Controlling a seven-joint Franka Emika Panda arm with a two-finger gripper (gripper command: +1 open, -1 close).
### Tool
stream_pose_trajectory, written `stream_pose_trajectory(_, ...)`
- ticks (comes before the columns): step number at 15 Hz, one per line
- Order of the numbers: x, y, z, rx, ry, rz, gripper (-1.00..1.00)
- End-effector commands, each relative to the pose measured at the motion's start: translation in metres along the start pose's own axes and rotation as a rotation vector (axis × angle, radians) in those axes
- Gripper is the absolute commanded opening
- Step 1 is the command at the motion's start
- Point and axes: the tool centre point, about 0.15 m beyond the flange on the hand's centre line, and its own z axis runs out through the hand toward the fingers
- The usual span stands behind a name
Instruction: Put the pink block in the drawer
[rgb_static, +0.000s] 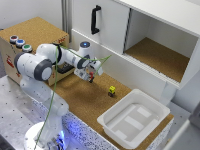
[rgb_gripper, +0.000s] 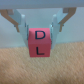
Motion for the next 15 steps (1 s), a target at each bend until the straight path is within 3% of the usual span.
stream_pose_trajectory(1, -0.010, -0.053, -0.123, 0.079, 0.135, 0.009, -1.00)
stream_pose_trajectory(3, -0.013, -0.084, -0.141, 0.103, 0.114, -0.055, -1.00)
stream_pose_trajectory(8, -0.033, -0.180, -0.141, 0.144, -0.078, -0.372, -1.00)
stream_pose_trajectory(11, -0.044, -0.210, -0.123, 0.075, -0.157, -0.522, -1.00)
stream_pose_trajectory(15, -0.053, -0.238, -0.104, 0.149, -0.245, -0.665, -1.00)
